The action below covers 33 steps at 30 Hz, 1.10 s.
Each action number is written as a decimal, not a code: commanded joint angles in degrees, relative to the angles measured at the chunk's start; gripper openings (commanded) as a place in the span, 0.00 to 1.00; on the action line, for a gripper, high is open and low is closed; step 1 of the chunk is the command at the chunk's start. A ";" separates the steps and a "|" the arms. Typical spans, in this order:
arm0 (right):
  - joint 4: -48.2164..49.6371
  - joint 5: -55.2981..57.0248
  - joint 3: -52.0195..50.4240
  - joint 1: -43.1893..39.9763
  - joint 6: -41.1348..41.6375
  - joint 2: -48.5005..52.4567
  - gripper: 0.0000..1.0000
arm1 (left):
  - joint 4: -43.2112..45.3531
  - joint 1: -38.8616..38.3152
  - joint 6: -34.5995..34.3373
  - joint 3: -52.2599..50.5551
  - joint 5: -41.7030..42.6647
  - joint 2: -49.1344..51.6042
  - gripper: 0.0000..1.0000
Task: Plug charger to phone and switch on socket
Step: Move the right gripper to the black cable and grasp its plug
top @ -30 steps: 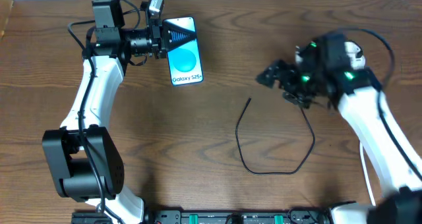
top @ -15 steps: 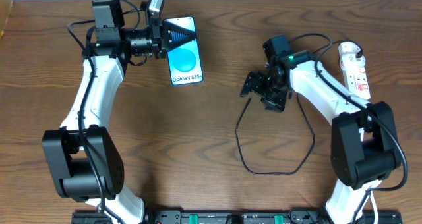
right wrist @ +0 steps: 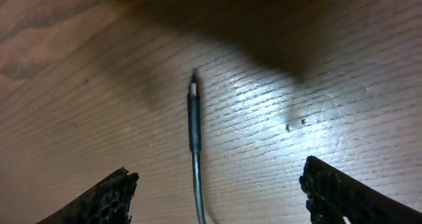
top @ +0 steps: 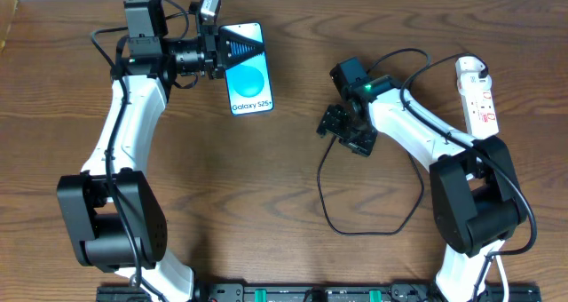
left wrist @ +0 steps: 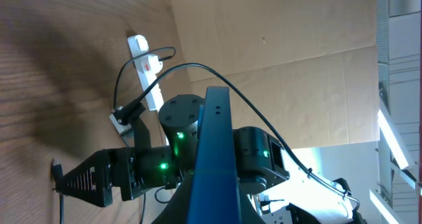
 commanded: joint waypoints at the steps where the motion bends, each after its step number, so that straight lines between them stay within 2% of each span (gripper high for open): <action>1: -0.17 2.38 1.22 0.28 1.51 0.50 0.77 | 0.11 0.26 1.03 -0.09 1.97 -1.81 0.08; 9: -0.48 3.58 1.22 0.76 2.60 0.50 0.71 | 0.11 0.26 1.03 -0.09 1.97 -1.81 0.07; 17: 0.44 7.82 1.22 3.76 4.50 0.52 0.70 | 0.11 0.26 1.03 -0.09 1.99 -1.81 0.07; 23: 0.20 9.31 1.18 3.82 5.42 0.55 0.62 | 0.11 0.26 1.03 -0.09 1.99 -1.81 0.07; 26: 0.17 9.88 1.09 3.85 5.62 0.66 0.62 | 0.09 0.26 1.01 -0.09 1.99 -1.81 0.07; 33: 0.94 9.35 1.09 4.13 6.25 4.57 0.59 | 0.11 0.26 1.03 -0.09 1.97 -1.81 0.07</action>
